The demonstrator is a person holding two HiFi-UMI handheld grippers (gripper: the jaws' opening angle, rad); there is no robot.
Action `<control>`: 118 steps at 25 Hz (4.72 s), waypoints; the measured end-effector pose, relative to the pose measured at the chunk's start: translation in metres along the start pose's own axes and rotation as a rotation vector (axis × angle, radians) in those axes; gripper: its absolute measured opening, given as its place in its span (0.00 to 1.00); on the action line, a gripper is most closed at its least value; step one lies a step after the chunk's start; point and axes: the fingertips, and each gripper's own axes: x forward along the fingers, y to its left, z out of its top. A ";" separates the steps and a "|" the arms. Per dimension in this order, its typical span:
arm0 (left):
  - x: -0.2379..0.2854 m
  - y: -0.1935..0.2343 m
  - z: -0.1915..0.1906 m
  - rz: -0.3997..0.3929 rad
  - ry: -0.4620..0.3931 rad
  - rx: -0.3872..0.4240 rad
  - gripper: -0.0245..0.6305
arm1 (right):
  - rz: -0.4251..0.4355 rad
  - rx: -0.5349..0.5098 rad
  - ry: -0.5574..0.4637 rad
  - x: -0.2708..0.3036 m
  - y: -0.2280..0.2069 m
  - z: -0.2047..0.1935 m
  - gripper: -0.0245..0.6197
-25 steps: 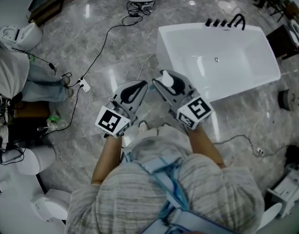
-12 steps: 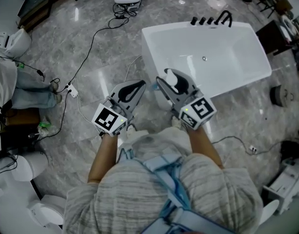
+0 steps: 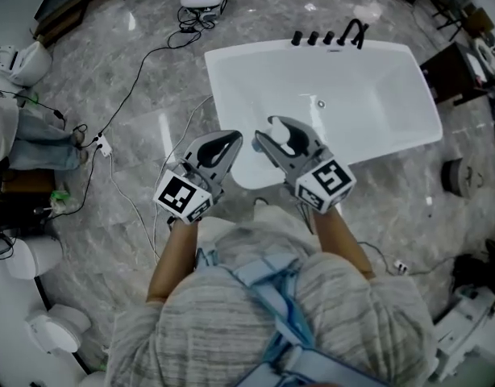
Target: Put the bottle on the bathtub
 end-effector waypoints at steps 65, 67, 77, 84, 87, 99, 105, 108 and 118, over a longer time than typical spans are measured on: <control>0.008 0.245 -0.018 -0.055 0.064 -0.029 0.05 | -0.077 0.092 0.018 0.231 -0.069 -0.009 0.28; 0.005 0.270 -0.021 -0.072 0.065 -0.039 0.05 | -0.107 0.100 0.016 0.254 -0.075 -0.010 0.28; -0.016 0.354 -0.016 -0.119 0.041 -0.033 0.05 | -0.210 0.103 0.037 0.329 -0.087 -0.006 0.28; -0.003 0.368 -0.020 -0.150 0.036 -0.013 0.05 | -0.200 0.104 0.052 0.347 -0.100 -0.001 0.28; 0.010 0.379 -0.025 -0.143 0.049 -0.025 0.05 | -0.194 0.112 0.057 0.356 -0.116 -0.006 0.28; 0.095 0.460 -0.070 -0.095 0.120 -0.078 0.05 | -0.142 0.109 0.126 0.420 -0.225 -0.041 0.28; 0.130 0.499 -0.111 -0.057 0.158 -0.103 0.05 | -0.124 0.100 0.155 0.453 -0.279 -0.079 0.28; 0.144 0.520 -0.134 -0.034 0.173 -0.124 0.05 | -0.128 0.113 0.174 0.469 -0.303 -0.103 0.28; 0.168 0.564 -0.208 0.011 0.242 -0.213 0.05 | -0.148 0.163 0.232 0.508 -0.353 -0.178 0.28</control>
